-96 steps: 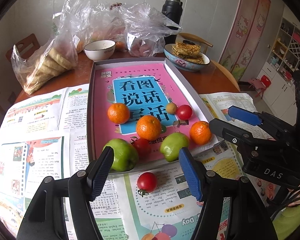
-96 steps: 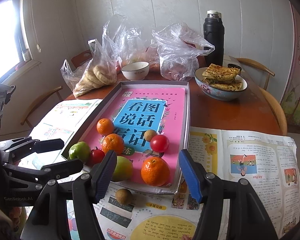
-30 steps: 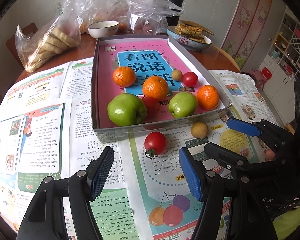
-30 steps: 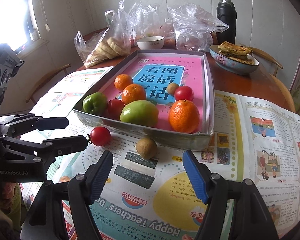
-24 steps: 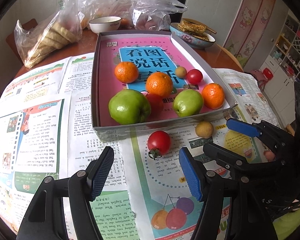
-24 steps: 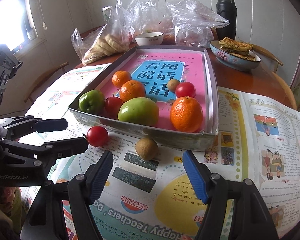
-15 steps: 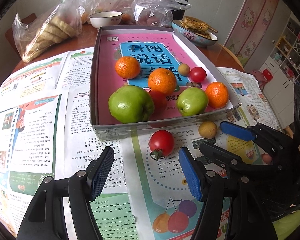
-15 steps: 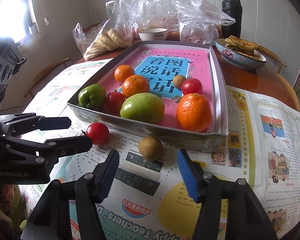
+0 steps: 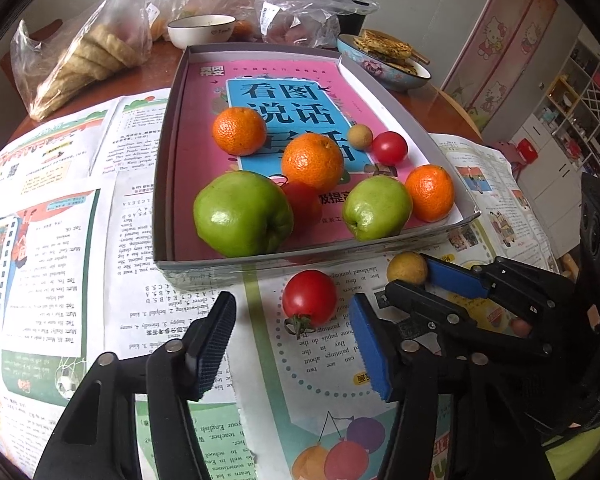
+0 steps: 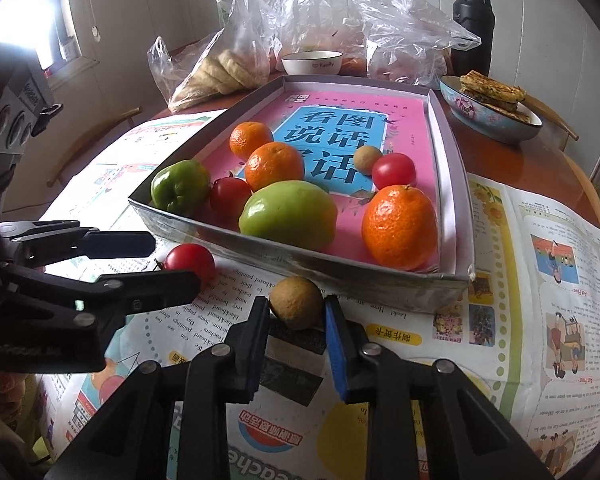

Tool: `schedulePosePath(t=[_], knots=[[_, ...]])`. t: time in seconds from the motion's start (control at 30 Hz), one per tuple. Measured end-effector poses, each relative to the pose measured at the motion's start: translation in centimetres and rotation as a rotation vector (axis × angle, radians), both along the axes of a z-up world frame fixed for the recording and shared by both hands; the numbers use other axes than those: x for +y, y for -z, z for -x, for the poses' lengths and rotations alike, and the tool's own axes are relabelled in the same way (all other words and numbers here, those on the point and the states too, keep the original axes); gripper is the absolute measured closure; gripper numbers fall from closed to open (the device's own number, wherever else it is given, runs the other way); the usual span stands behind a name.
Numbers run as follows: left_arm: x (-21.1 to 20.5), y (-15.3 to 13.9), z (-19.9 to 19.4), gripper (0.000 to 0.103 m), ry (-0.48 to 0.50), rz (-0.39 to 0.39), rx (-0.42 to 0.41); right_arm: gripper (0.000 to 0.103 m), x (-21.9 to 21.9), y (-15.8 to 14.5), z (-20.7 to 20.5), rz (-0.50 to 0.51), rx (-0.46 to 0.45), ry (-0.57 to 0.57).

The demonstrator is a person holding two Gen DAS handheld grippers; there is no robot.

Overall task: Organize fruits
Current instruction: 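Close the right tool on the brown kiwi while the left tool grasps the red tomato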

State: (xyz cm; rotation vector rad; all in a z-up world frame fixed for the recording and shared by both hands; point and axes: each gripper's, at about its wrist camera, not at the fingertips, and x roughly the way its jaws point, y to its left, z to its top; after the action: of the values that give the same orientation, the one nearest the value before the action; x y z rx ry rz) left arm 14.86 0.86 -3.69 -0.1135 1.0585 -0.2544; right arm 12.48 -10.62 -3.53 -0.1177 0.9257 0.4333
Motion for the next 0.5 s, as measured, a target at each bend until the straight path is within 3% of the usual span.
schedulePosePath(t=[0.33, 0.5], knots=[[-1.6, 0.5, -0.4, 0.05, 0.008, -0.043, -0.004, 0.075, -1.5, -0.6, 0.8, -0.05, 0.002, 0.014], [-2.6, 0.5, -0.4, 0.064, 0.017, -0.086, -0.021, 0.075, -2.1, -0.9, 0.9, -0.065, -0.002, 0.021]])
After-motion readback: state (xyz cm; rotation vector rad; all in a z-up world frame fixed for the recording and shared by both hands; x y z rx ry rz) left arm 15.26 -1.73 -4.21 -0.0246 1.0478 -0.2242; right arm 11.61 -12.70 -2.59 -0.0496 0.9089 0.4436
